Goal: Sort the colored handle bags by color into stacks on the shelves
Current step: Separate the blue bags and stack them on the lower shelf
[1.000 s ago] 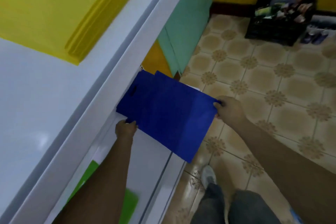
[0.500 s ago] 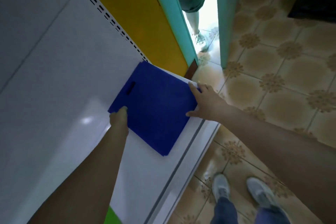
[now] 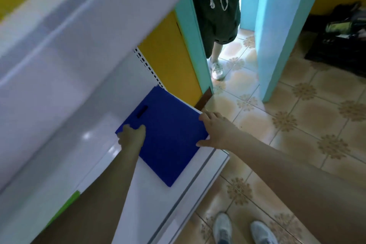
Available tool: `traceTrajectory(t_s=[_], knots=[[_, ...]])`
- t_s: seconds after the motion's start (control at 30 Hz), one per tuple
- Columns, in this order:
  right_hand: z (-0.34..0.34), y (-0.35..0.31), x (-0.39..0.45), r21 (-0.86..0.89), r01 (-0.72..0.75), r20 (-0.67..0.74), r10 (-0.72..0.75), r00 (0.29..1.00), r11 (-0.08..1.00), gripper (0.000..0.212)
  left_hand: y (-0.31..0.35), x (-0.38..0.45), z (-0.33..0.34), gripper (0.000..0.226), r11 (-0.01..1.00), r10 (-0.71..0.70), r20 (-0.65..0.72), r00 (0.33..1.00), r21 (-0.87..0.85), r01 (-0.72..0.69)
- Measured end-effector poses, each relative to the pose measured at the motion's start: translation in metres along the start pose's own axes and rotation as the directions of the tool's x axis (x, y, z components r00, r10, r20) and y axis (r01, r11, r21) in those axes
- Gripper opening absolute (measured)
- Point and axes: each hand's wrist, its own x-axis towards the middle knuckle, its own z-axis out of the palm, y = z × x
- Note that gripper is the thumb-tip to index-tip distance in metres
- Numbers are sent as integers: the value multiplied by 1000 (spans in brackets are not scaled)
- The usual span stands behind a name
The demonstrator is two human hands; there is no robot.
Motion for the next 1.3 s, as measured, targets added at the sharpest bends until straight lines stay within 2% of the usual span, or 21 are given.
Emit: traceTrajectory(t_s=[0.13,0.3,0.43,0.6,0.73,0.87,1.07,1.17,1.23,1.3], knots=[[-43,-12,-50,158,19,-125,1,992,987,90,26,-59,-19,71,971,236,36,971,-30,-235],[-86,-47,-120,295,101,-217,-36,976,950,87,49,-146,-58,59,920,384,8,923,-95,-381],[-100,-90,-167,317,245,-257,-166,952,916,87,29,-201,-100,59,897,428,-45,903,-102,-430],[-91,-172,-226,325,345,-246,-274,930,881,87,-49,-254,-164,61,951,287,-96,953,-93,-296],[-68,-257,-279,311,486,-236,-429,872,817,86,-138,-299,-232,57,961,247,-203,947,-71,-266],[-29,-354,-331,310,584,-194,-551,811,750,93,-251,-357,-310,53,971,170,-304,937,-110,-212],[40,-513,-413,320,715,-185,-699,691,622,88,-436,-452,-436,31,978,-87,-395,915,-211,2],[63,-578,-444,328,756,-195,-743,641,566,81,-502,-489,-499,18,952,-245,-497,833,-287,109],[72,-610,-455,320,780,-201,-766,611,538,80,-528,-504,-538,23,933,-321,-610,725,-334,132],[75,-640,-456,304,793,-210,-775,596,528,79,-541,-510,-577,18,927,-338,-700,630,-363,94]])
